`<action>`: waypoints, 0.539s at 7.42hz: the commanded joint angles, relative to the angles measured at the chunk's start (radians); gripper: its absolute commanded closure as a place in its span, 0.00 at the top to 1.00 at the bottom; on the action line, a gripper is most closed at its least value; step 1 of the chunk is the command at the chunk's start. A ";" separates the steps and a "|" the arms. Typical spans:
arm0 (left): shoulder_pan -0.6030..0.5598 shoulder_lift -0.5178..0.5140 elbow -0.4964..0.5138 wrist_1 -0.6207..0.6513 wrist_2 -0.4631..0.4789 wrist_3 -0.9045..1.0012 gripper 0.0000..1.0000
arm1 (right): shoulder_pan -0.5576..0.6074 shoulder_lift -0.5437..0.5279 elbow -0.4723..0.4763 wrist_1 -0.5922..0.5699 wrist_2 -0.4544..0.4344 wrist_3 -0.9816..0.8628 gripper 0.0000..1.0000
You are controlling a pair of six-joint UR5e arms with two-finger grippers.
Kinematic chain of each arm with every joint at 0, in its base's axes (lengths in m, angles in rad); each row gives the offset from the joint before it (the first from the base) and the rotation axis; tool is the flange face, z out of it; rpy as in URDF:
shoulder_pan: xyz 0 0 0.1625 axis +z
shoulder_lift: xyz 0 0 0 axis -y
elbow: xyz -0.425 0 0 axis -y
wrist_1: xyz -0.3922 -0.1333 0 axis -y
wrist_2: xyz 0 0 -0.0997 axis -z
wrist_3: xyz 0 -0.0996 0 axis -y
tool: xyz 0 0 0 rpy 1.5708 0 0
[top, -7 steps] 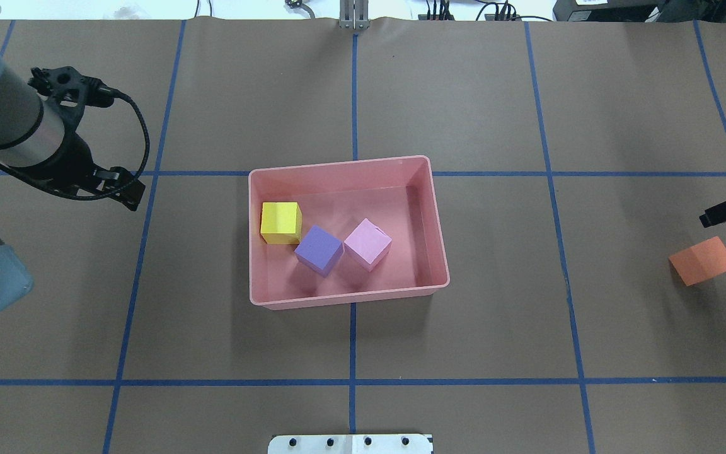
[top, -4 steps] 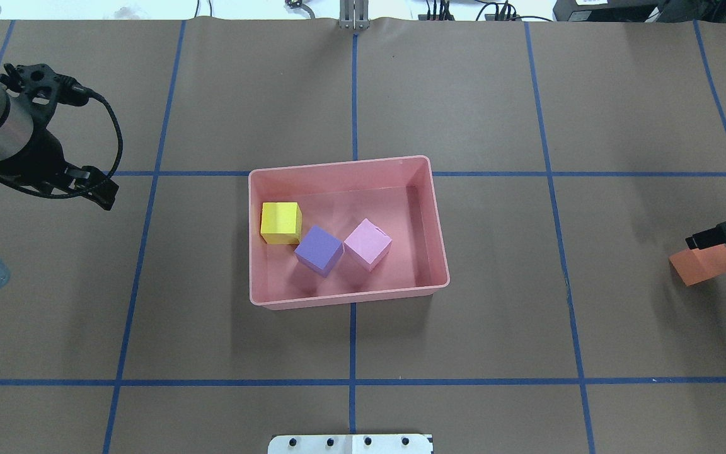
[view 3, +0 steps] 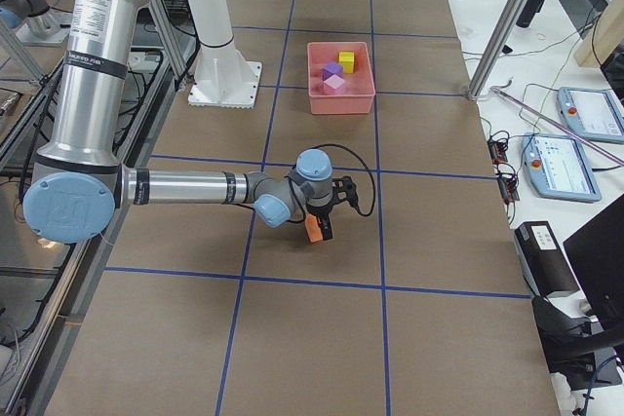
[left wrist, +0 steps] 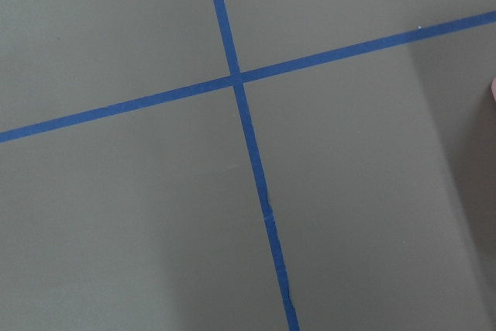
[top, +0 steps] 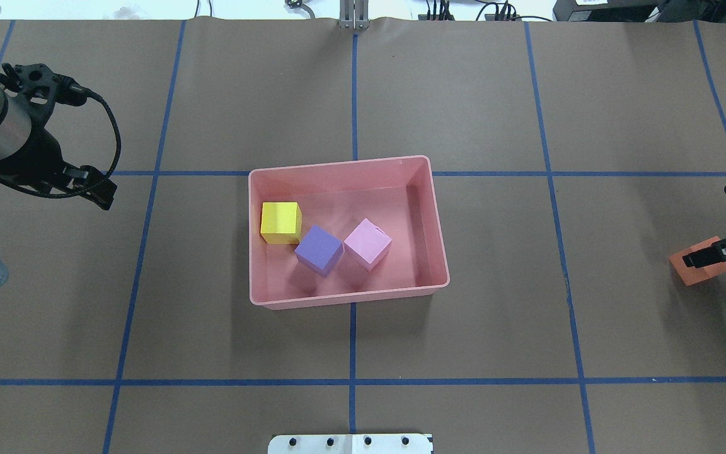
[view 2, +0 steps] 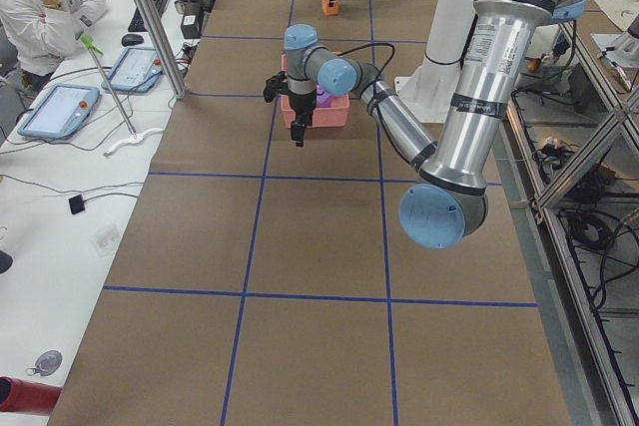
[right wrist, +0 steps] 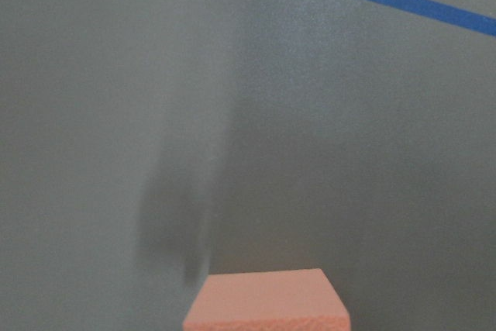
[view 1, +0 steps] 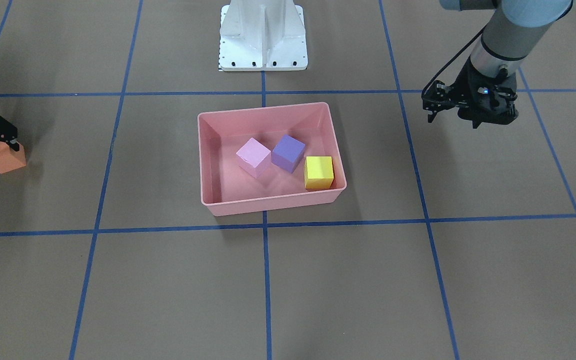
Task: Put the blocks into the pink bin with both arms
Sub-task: 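Withdraw the left gripper while the right gripper descends and grasps the orange cube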
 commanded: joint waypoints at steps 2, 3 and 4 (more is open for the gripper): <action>0.000 0.000 0.001 -0.001 0.000 -0.005 1.00 | -0.029 0.005 0.002 -0.011 -0.018 0.001 0.00; 0.000 0.000 0.001 -0.001 0.000 -0.005 1.00 | -0.029 0.031 0.017 -0.031 0.000 0.002 0.00; 0.000 0.000 0.003 -0.001 0.000 -0.006 1.00 | 0.015 0.125 0.058 -0.181 0.042 0.002 0.00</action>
